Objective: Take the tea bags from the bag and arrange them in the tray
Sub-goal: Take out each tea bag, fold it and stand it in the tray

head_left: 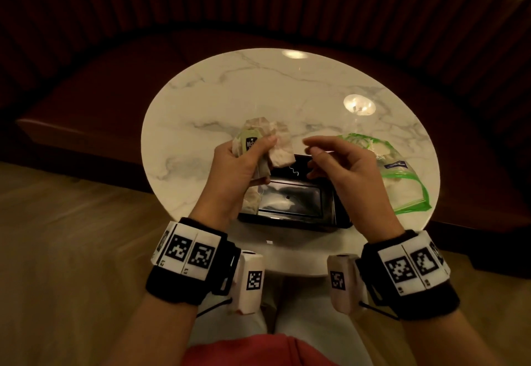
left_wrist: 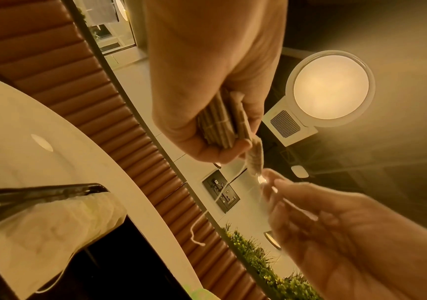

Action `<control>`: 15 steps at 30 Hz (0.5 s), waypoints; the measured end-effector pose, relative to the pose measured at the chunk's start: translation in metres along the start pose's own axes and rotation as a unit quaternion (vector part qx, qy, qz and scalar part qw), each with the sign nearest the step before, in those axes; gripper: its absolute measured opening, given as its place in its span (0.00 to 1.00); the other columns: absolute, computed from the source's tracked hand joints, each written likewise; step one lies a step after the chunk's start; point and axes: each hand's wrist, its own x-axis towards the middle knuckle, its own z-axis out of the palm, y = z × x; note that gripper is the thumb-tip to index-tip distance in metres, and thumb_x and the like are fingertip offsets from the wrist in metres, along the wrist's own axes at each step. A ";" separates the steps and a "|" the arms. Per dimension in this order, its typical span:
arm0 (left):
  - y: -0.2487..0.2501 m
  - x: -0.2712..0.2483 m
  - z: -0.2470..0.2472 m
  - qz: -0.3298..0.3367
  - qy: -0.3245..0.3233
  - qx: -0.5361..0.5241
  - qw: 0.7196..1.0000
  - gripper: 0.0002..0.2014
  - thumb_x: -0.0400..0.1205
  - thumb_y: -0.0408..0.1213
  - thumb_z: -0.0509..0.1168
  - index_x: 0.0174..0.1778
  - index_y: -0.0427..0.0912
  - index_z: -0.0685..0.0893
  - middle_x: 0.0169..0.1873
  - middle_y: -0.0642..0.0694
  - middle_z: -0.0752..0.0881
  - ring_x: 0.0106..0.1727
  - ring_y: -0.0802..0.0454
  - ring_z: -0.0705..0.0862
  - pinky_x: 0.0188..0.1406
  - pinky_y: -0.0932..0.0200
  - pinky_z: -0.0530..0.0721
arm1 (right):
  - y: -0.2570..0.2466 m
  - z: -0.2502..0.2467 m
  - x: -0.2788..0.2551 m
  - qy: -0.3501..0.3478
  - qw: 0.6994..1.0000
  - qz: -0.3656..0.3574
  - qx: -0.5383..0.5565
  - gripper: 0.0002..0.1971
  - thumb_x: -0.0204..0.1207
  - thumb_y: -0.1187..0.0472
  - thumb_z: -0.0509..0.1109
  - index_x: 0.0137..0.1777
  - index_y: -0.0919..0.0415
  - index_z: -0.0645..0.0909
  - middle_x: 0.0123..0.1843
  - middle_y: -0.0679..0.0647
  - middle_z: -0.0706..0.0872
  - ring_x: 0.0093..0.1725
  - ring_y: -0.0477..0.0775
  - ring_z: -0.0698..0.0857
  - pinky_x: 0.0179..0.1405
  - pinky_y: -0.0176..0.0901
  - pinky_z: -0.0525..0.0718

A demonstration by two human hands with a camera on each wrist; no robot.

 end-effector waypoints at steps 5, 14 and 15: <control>0.005 -0.002 -0.001 -0.009 -0.024 -0.002 1.000 0.04 0.81 0.35 0.70 0.40 0.45 0.88 0.33 0.47 0.87 0.30 0.56 0.82 0.22 0.63 0.80 | 0.017 -0.006 0.004 -0.077 0.995 0.061 -0.020 0.21 0.80 0.65 0.67 0.71 0.46 0.79 0.65 0.45 0.85 0.62 0.40 0.83 0.60 0.37 0.81; 0.001 0.001 -0.006 -0.020 0.000 0.061 0.998 0.04 0.80 0.39 0.72 0.40 0.46 0.88 0.31 0.50 0.87 0.28 0.60 0.84 0.23 0.64 0.81 | 0.019 0.004 -0.007 -0.110 0.991 0.073 -0.007 0.12 0.86 0.61 0.60 0.53 0.61 0.85 0.40 0.53 0.89 0.39 0.46 0.86 0.40 0.37 0.84; 0.000 0.002 -0.006 -0.018 0.011 0.067 0.998 0.04 0.80 0.39 0.72 0.39 0.46 0.88 0.31 0.49 0.87 0.28 0.59 0.83 0.23 0.65 0.81 | 0.018 0.003 -0.009 -0.120 0.990 0.076 -0.007 0.12 0.87 0.62 0.59 0.51 0.61 0.85 0.36 0.50 0.87 0.34 0.45 0.83 0.35 0.34 0.81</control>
